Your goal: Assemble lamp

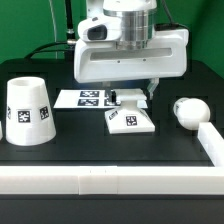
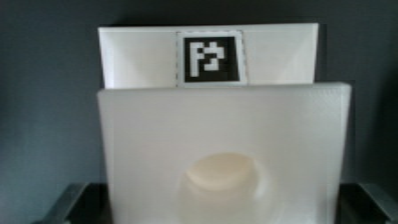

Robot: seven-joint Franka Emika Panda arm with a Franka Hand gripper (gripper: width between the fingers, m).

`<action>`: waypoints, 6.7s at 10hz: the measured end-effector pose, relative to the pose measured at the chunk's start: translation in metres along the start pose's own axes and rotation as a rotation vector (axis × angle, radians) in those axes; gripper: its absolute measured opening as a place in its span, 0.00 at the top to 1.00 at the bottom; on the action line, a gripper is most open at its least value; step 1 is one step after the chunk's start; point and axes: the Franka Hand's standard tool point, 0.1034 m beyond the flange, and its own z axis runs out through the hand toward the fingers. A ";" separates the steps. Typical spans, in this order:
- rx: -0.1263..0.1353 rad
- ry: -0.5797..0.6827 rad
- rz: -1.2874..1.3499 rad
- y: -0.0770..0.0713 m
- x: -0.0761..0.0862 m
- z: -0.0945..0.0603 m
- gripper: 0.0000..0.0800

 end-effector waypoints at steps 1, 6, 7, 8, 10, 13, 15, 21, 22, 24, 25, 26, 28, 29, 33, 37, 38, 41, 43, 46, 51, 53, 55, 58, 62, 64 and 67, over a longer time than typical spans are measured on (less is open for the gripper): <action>0.001 0.001 -0.001 -0.001 0.004 0.000 0.33; 0.015 0.076 -0.027 -0.023 0.085 -0.004 0.33; 0.018 0.078 -0.021 -0.030 0.101 -0.005 0.33; 0.022 0.092 -0.023 -0.036 0.121 -0.005 0.33; 0.027 0.110 -0.014 -0.044 0.143 -0.006 0.33; 0.035 0.122 0.079 -0.055 0.168 -0.008 0.33; 0.035 0.112 0.117 -0.056 0.173 -0.008 0.33; 0.034 0.112 0.106 -0.055 0.175 -0.009 0.22; 0.034 0.112 0.106 -0.055 0.175 -0.009 0.15; 0.036 0.123 0.116 -0.056 0.172 -0.011 0.13; 0.037 0.127 0.123 -0.058 0.156 -0.014 0.13; 0.041 0.115 0.137 -0.061 0.135 -0.018 0.13; 0.041 0.094 0.131 -0.075 0.099 -0.028 0.13; 0.048 0.080 0.133 -0.081 0.081 -0.029 0.13; 0.056 0.047 0.120 -0.100 0.053 -0.030 0.13; 0.051 -0.079 0.088 -0.102 0.047 -0.027 0.13; 0.056 -0.125 0.047 -0.106 0.057 -0.029 0.13; 0.077 -0.347 0.033 -0.110 0.045 -0.019 0.13; 0.084 -0.467 0.029 -0.111 0.052 -0.017 0.13; 0.076 -0.715 0.020 -0.117 0.030 -0.008 0.13; 0.081 -0.969 0.000 -0.118 0.021 0.018 0.13; 0.090 -0.946 -0.013 -0.119 0.024 0.020 0.13; 0.093 -0.932 -0.018 -0.121 0.026 0.024 0.13; 0.095 -0.891 -0.020 -0.122 0.030 0.033 0.13; 0.097 -0.853 -0.019 -0.122 0.037 0.037 0.27; 0.100 -0.853 -0.020 -0.122 0.037 0.036 0.28; 0.112 -0.842 -0.031 -0.118 0.041 0.028 0.28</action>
Offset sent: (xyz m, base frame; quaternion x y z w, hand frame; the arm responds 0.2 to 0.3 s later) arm 0.0562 0.0172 -0.0130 0.0069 0.0074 0.0076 0.9999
